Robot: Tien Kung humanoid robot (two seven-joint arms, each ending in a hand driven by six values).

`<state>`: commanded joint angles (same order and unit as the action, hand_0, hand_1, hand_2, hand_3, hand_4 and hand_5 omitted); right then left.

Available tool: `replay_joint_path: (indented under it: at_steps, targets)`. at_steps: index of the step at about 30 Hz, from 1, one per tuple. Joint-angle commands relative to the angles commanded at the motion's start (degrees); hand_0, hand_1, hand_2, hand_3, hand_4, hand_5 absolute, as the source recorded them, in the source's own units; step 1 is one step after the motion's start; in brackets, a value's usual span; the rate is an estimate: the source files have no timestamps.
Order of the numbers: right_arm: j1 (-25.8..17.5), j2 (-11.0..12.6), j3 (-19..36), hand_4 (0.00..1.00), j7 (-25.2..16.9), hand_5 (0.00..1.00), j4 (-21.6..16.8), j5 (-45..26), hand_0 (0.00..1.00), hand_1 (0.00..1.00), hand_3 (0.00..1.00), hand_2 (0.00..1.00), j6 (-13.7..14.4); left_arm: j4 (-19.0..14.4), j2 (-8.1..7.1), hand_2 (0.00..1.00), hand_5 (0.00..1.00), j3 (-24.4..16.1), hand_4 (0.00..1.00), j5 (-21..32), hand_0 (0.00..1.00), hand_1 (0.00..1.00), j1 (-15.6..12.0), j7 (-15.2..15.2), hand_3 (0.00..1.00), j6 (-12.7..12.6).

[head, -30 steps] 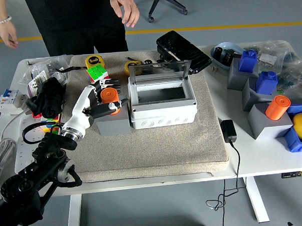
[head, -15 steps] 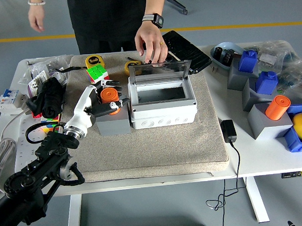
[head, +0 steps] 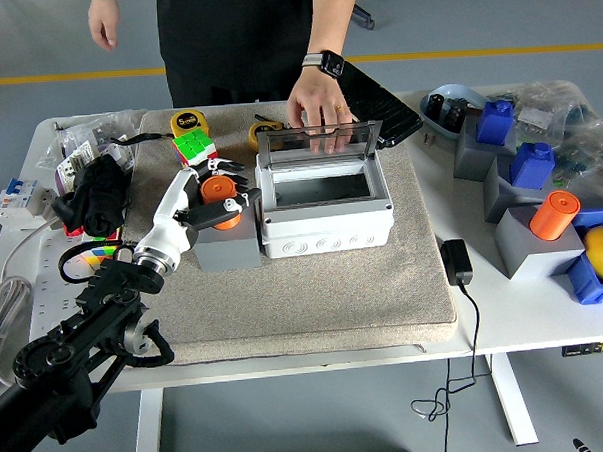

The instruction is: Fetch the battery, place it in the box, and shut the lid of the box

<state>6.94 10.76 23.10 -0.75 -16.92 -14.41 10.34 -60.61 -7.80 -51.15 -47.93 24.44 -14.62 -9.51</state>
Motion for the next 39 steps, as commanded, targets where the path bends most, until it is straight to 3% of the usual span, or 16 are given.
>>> replay_joint_path:
  at_steps: [1,6,7,12,13,18,19,24,25,32,39]
  targets:
    - [0.0,0.0,0.0,0.993,0.0,0.607,0.0,0.0,0.72,0.66,0.59,0.646,0.0,0.0,0.03,0.382,0.002,0.2,0.855,0.1,0.417,0.415,0.1,0.0,0.397,0.1]
    - [0.1,0.0,0.0,0.993,0.0,0.607,0.0,-0.1,0.72,0.66,0.59,0.646,0.0,0.5,0.23,0.382,0.002,0.6,0.855,0.3,0.417,0.415,0.7,-0.2,0.397,0.2]
    - [0.1,0.0,0.0,0.993,-0.1,0.608,0.0,0.0,0.72,0.659,0.589,0.646,0.0,0.6,0.31,0.285,0.002,0.6,0.612,0.4,0.32,0.324,0.8,-0.3,0.291,0.2]
    - [0.2,0.0,-0.1,0.993,-0.2,0.608,0.0,0.0,0.72,0.659,0.589,0.646,0.0,1.1,0.58,0.285,0.002,1.0,0.612,0.5,0.32,0.324,1.3,-0.1,0.291,-0.1]
    - [0.2,0.0,-0.1,0.993,-0.2,0.607,0.0,0.0,0.719,0.658,0.588,0.646,0.1,1.2,0.63,0.208,0.002,1.1,0.194,0.5,0.225,0.239,1.4,-0.1,0.195,-0.2]
    - [0.3,0.0,-0.2,0.993,-0.4,0.607,-0.1,0.0,0.719,0.658,0.588,0.646,0.1,1.7,0.88,0.208,0.002,1.6,0.194,0.4,0.225,0.239,2.0,-0.1,0.195,-0.6]
    - [0.3,0.0,-0.2,0.993,-0.4,0.608,-0.1,0.0,0.72,0.659,0.588,0.645,0.1,1.8,0.91,0.18,0.002,1.6,0.07,0.4,0.196,0.197,2.1,-0.1,0.176,-0.6]
    - [0.4,0.0,-0.1,0.993,-0.9,0.608,-0.1,-0.1,0.72,0.659,0.588,0.645,0.4,1.9,1.05,0.18,0.002,2.2,0.07,0.4,0.196,0.197,2.5,-0.2,0.176,-0.8]
    - [0.4,0.0,-0.1,0.993,-0.9,0.608,-0.1,-0.1,0.72,0.657,0.587,0.644,0.4,2.0,1.08,0.143,0.002,2.3,0.002,0.4,0.196,0.17,2.6,-0.2,0.163,-0.8]
    - [0.3,0.0,-0.1,0.992,-1.2,0.608,-0.1,-0.2,0.718,0.655,0.586,0.644,0.6,1.2,1.16,0.137,0.002,2.1,0.002,-0.6,0.181,0.159,2.6,0.3,0.173,-0.2]
    - [0.2,0.0,0.2,0.992,-1.4,0.607,-0.1,-0.1,0.718,0.655,0.586,0.642,0.7,-3.1,0.19,0.135,0.002,0.4,0.002,-6.8,0.182,0.147,2.2,1.6,0.175,-1.5]
